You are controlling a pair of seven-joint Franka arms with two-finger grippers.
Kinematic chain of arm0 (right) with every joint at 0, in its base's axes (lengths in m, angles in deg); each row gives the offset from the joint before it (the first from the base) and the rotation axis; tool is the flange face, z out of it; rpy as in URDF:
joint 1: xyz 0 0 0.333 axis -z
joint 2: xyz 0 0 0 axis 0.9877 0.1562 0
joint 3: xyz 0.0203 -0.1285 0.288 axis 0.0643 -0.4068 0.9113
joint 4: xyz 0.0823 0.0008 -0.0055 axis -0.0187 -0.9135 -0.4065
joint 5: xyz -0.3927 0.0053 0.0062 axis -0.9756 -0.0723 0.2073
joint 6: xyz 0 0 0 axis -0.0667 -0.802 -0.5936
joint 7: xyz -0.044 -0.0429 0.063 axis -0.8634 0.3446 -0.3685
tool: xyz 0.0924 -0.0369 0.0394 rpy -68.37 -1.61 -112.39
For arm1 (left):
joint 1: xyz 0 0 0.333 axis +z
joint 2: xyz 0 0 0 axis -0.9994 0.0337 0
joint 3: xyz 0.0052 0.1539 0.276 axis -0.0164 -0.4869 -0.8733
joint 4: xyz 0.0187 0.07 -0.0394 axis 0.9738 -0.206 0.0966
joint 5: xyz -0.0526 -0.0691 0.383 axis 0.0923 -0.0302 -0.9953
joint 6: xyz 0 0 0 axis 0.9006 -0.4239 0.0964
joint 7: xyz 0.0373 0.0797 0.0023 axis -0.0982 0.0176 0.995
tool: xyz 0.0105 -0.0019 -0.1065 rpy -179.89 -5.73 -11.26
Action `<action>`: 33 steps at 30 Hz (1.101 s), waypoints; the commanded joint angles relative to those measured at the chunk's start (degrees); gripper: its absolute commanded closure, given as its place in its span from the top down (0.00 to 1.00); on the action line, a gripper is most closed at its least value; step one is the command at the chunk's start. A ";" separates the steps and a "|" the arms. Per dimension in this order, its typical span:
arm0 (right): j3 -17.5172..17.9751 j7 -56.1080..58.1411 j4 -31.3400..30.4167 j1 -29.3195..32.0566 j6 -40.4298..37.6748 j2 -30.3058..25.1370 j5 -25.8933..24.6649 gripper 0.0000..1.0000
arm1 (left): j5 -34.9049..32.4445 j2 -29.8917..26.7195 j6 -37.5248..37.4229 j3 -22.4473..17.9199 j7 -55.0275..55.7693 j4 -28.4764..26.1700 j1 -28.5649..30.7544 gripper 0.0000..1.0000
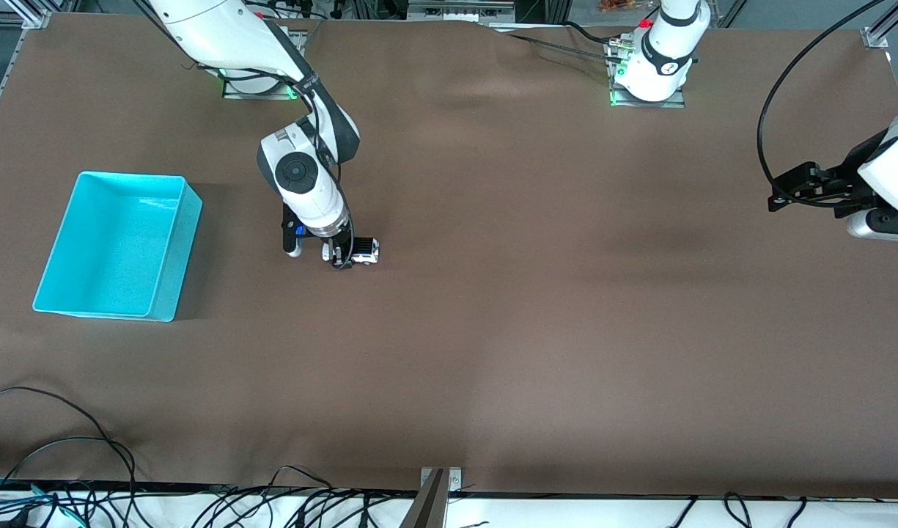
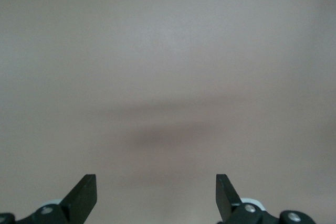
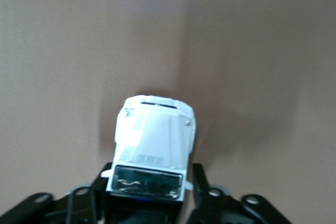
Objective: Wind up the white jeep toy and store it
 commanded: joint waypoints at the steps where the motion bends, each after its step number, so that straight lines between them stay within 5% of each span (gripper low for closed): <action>1: -0.30 -1.27 0.72 -0.38 -0.14 -0.08 -1.53 0.03 | -1.22 0.03 -0.86 0.52 0.80 0.75 0.28 1.00; 18: -1.88 1.36 1.16 0.06 -6.28 -7.55 -2.24 0.00 | -1.14 0.03 -0.86 0.52 0.80 0.83 0.28 1.00; 33: -3.46 31.04 1.07 5.50 -19.82 -14.85 -1.89 0.00 | -1.14 0.03 -0.86 0.52 0.80 0.75 0.28 1.00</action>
